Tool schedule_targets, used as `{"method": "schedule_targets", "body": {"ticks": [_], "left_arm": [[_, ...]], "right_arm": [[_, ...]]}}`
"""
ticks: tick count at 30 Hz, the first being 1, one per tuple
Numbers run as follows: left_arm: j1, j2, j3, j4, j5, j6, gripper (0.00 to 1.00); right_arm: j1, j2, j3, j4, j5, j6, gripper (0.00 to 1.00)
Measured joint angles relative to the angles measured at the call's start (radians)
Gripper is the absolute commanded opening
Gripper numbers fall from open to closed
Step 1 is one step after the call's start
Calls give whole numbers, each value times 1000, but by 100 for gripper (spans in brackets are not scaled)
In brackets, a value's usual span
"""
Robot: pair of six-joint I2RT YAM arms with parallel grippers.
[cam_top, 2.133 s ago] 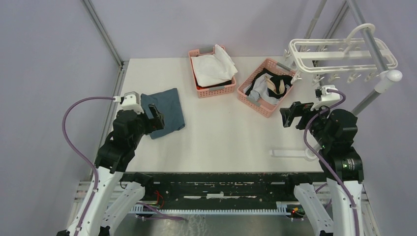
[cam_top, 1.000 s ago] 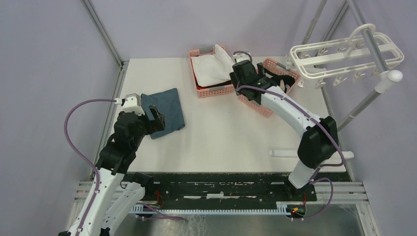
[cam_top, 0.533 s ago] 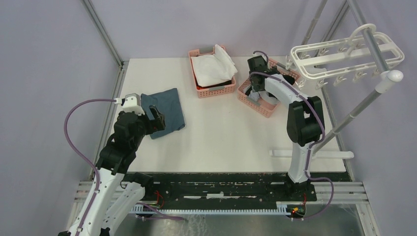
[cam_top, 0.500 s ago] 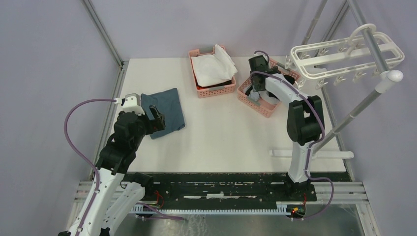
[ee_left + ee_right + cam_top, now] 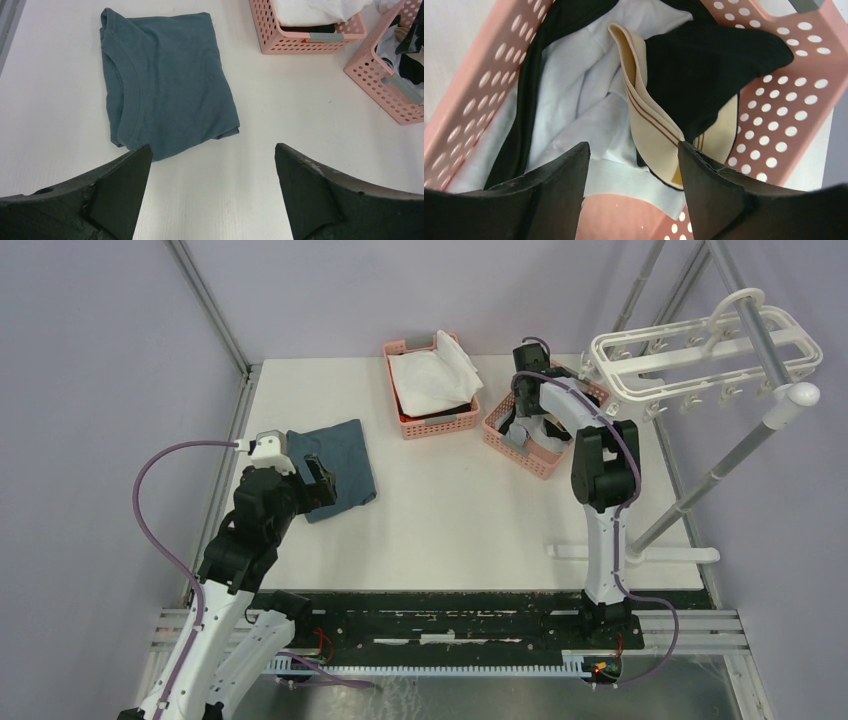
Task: Clip the underwear to the hanger
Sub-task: Pick up the underwear from the bin.
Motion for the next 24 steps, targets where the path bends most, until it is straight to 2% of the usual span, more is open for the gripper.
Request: {"method": "schedule_targets", "body": {"ticks": [7, 12, 17, 21, 24], "left_arm": [[0, 0, 0, 3, 0, 0, 99], [0, 5, 0, 5, 0, 0, 99], [0, 7, 0, 5, 0, 0, 99], [0, 8, 0, 5, 0, 0, 99], [0, 9, 0, 5, 0, 0, 99]], "right_arm": [[-13, 67, 56, -27, 48, -1, 67], [-34, 69, 56, -32, 82, -1, 58], [-45, 69, 56, -29, 85, -2, 44], [-45, 69, 56, -29, 85, -9, 22], [-45, 68, 55, -23, 83, -14, 13]]}}
